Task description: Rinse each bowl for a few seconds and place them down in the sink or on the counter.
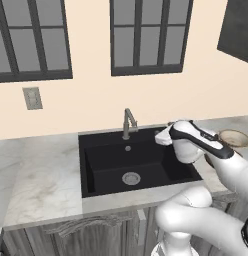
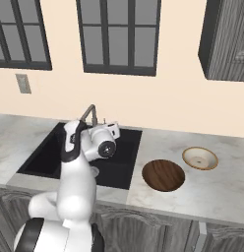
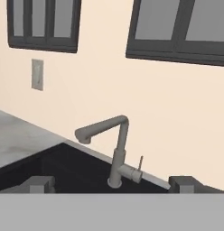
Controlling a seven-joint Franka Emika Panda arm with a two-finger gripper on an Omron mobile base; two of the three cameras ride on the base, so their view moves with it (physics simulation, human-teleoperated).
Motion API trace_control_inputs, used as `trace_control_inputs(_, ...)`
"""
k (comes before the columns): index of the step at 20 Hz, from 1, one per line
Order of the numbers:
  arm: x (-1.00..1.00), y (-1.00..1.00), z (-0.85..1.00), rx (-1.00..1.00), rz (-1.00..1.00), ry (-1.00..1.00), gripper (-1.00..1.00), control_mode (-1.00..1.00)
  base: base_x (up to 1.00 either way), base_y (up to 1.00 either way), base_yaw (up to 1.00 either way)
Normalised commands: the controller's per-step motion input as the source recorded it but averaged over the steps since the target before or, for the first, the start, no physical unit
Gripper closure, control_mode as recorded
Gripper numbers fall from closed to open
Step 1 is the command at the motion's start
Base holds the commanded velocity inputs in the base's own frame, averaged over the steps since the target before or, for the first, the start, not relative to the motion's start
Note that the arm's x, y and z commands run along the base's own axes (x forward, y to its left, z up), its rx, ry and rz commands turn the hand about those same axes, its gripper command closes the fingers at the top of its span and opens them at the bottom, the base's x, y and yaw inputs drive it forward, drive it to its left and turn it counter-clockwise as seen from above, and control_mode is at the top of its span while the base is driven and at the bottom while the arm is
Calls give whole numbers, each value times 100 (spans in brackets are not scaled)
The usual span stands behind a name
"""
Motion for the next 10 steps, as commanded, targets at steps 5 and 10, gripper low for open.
trace_control_inputs(5,27,2,-1,1,0,3,-100,-100,0,0,0)
trace_control_inputs(10,30,0,-5,4,1,0,-100,-100,0,0,0)
